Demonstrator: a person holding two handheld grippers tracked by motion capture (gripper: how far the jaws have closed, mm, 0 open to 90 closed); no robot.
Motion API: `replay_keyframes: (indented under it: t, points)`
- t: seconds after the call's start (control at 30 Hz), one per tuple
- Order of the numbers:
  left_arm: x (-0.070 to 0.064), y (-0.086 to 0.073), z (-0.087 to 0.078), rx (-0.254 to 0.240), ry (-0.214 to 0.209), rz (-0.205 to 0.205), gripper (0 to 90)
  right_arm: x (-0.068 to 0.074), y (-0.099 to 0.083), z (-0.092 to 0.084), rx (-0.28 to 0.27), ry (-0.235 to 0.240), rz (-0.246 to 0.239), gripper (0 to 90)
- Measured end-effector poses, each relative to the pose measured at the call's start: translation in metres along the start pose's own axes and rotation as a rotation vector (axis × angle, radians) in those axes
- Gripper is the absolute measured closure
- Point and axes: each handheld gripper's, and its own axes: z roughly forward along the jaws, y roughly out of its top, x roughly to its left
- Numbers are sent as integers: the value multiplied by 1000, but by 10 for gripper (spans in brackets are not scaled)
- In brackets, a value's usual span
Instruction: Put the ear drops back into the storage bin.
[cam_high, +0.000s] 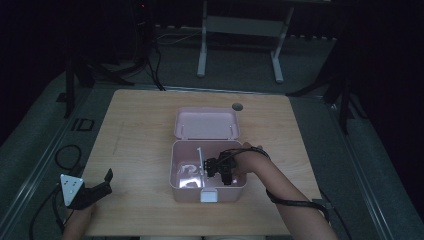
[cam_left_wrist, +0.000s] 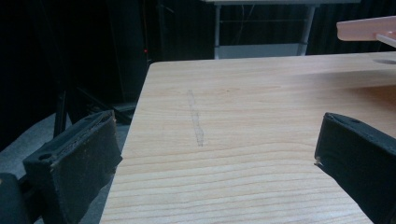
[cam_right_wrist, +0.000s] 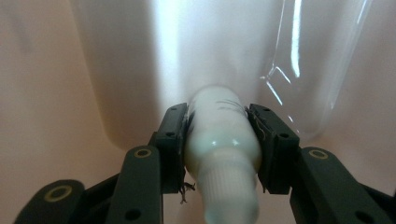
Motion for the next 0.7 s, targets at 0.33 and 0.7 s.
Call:
replay_keyframes:
  t: [0.33, 0.7]
  points:
    - [0, 0, 0, -1, -1, 1, 3, 1, -11, -33, -61, -9, 13, 573]
    - [0, 0, 0, -1, -1, 1, 3, 4, -30, -71, -163, -43, 35, 579]
